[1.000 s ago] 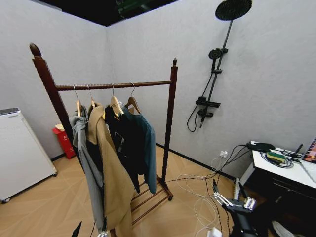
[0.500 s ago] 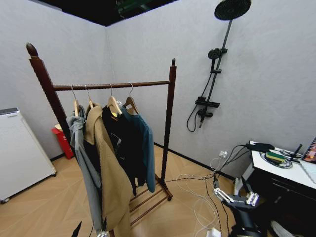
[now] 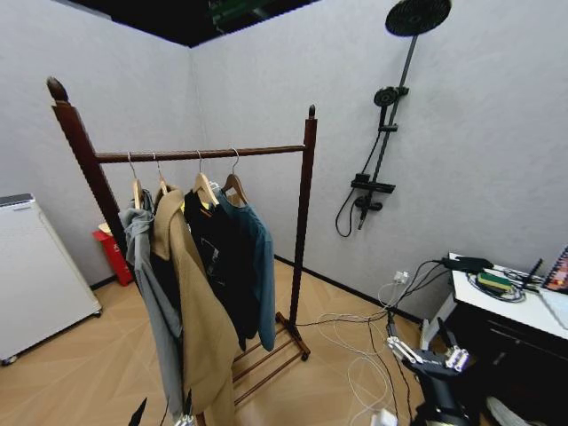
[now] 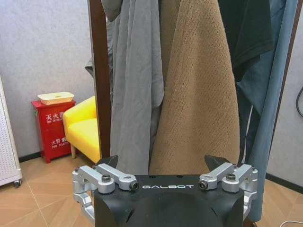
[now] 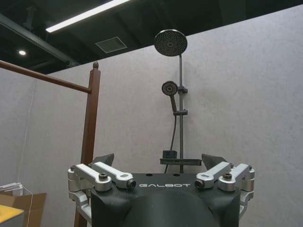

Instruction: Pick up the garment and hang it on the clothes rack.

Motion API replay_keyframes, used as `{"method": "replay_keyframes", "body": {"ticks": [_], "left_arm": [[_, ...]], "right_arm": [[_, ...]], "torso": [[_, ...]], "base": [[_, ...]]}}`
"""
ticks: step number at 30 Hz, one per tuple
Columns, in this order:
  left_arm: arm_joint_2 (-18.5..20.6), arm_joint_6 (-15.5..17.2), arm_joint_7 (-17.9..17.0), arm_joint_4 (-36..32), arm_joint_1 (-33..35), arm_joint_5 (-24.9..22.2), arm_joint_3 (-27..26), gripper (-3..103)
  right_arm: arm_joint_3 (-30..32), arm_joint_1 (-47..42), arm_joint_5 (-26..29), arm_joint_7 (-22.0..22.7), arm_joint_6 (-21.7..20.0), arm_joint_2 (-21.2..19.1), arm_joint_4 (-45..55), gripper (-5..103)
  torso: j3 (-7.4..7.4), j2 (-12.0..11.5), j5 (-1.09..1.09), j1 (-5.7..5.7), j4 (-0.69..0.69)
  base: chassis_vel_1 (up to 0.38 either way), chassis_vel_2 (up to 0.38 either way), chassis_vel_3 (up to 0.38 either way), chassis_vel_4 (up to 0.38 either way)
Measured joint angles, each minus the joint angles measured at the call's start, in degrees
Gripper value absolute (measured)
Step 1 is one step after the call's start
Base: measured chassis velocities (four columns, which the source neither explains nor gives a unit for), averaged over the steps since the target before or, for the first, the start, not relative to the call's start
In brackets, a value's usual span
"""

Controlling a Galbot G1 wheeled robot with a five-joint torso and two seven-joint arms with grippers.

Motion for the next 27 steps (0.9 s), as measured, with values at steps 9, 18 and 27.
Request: {"method": "replay_keyframes", "body": {"ticks": [9,18,27], "left_arm": [[0.00,0.00,0.00,0.00,0.00,0.00,0.00,100],[0.00,0.00,0.00,0.00,0.00,0.00,0.00,100],[0.00,0.00,0.00,0.00,0.00,0.00,0.00,100]], "right_arm": [[-0.02,1.48,0.21,-0.26,-0.23,-0.02,-0.99,100],[-0.26,2.42,0.24,-0.44,-1.06,0.09,-1.17,100],[-0.22,2.55,0.43,-0.41,-0.88,0.13,-1.52,100]], "torso": [[0.00,0.00,0.00,0.00,-0.01],[0.00,0.00,0.00,0.00,0.00],[0.00,0.00,0.00,0.00,-0.01]], "base": [[-0.006,-0.005,-0.006,-0.004],[-0.066,-0.062,-0.066,-0.064],[-0.109,-0.107,-0.112,-0.112]]}}
